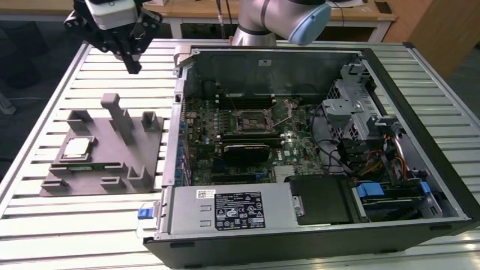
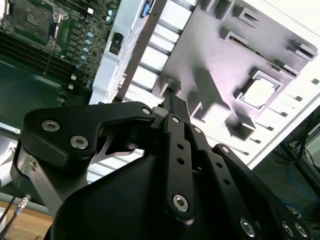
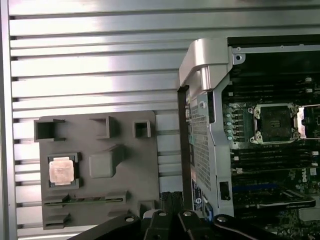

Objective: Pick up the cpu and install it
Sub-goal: 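Reach for the cpu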

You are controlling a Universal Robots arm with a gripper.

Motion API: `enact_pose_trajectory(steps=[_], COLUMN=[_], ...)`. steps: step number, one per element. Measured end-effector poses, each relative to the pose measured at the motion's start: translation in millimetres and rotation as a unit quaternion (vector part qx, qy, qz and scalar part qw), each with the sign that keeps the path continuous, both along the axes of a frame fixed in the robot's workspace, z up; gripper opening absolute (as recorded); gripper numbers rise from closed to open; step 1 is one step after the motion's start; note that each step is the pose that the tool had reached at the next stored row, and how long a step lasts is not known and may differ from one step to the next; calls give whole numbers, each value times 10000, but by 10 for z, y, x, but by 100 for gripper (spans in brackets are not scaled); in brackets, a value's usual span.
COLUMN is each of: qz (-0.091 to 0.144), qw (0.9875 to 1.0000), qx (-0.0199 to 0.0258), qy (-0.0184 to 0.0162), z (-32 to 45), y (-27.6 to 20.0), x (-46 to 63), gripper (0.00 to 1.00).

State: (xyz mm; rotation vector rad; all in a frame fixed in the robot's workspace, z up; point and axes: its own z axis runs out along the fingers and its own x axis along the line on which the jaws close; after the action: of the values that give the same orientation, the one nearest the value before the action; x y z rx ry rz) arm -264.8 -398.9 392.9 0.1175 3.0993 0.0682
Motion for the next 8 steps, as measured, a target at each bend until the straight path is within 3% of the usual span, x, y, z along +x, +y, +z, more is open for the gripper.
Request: enact_pose_trajectory(steps=[8], qz=[1], qw=[10000], qx=[0], qy=[-1], z=[-1], y=[0], x=[-154], gripper=[11])
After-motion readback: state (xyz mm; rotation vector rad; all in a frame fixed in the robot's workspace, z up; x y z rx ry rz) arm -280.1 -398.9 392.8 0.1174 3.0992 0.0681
